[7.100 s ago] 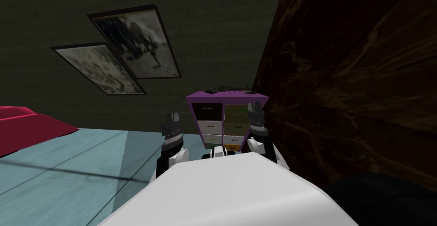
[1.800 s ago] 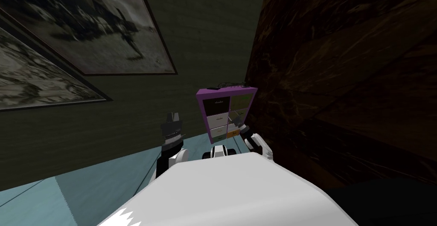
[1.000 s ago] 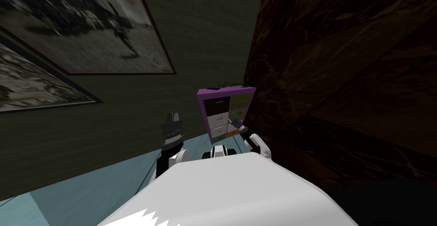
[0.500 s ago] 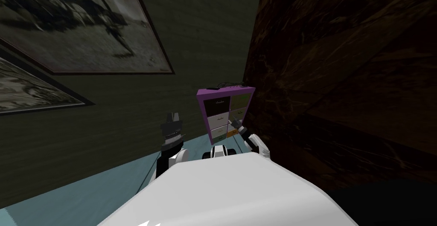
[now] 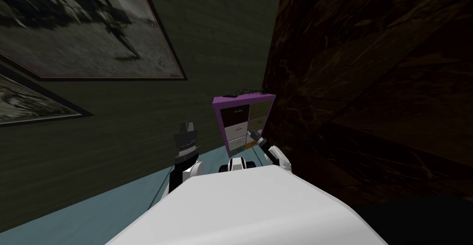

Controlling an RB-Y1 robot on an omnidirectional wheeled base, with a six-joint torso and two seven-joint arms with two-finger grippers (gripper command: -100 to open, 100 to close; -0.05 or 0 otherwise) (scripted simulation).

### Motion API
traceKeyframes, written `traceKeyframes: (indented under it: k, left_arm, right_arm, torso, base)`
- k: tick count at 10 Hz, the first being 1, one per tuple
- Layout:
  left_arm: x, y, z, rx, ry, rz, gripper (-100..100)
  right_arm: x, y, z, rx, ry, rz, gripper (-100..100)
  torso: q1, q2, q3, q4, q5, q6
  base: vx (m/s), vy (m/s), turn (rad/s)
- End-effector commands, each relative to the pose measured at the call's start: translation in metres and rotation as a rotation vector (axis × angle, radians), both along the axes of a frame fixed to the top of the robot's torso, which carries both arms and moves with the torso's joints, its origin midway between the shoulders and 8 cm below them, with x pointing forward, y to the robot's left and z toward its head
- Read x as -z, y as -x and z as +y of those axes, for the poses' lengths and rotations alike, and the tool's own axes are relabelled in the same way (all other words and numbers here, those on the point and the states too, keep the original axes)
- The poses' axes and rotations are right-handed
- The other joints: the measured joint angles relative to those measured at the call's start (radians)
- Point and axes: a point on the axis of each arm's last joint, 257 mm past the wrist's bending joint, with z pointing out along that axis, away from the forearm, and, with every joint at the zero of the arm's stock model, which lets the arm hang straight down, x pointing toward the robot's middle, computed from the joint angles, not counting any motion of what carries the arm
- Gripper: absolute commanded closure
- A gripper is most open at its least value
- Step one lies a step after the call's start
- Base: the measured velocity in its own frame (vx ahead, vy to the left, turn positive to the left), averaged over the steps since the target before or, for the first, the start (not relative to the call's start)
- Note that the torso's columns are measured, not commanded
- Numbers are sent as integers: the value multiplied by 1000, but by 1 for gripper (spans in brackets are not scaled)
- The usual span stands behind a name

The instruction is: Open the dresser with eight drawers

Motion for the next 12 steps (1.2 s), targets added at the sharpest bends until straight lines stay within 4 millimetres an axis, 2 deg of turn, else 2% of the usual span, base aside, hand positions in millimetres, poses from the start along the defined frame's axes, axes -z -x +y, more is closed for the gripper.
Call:
traceKeyframes:
  k: [1, 4, 7, 10, 12]
  left_arm:
    - [0, 0, 0, 0, 0, 0, 0]
    - [0, 0, 0, 0, 0, 0, 0]
    - [0, 0, 0, 0, 0, 0, 0]
    - [0, 0, 0, 0, 0, 0, 0]
    - [0, 0, 0, 0, 0, 0, 0]
  right_arm:
    - [12, 0, 2, 5, 72, -14, -100]
    - [30, 0, 7, 6, 150, -22, -100]
    - [37, 0, 11, 8, 198, -36, -100]
    - [53, 1, 27, 9, 257, -51, -100]
    - [56, 1, 34, 11, 272, -62, -100]
  torso:
    - [0, 0, 0, 0, 0, 0]
    - [-1, 0, 0, 0, 0, 0]
    - [-1, 0, 0, 0, 0, 0]
    - [1, 0, 0, 0, 0, 0]
    - [-1, 0, 0, 0, 0, 0]
  base:
    - [22, 27, -37]
    - [23, 26, -47]
    - [18, 18, -37]
    - [27, 33, -59]
    - [25, 19, -19]
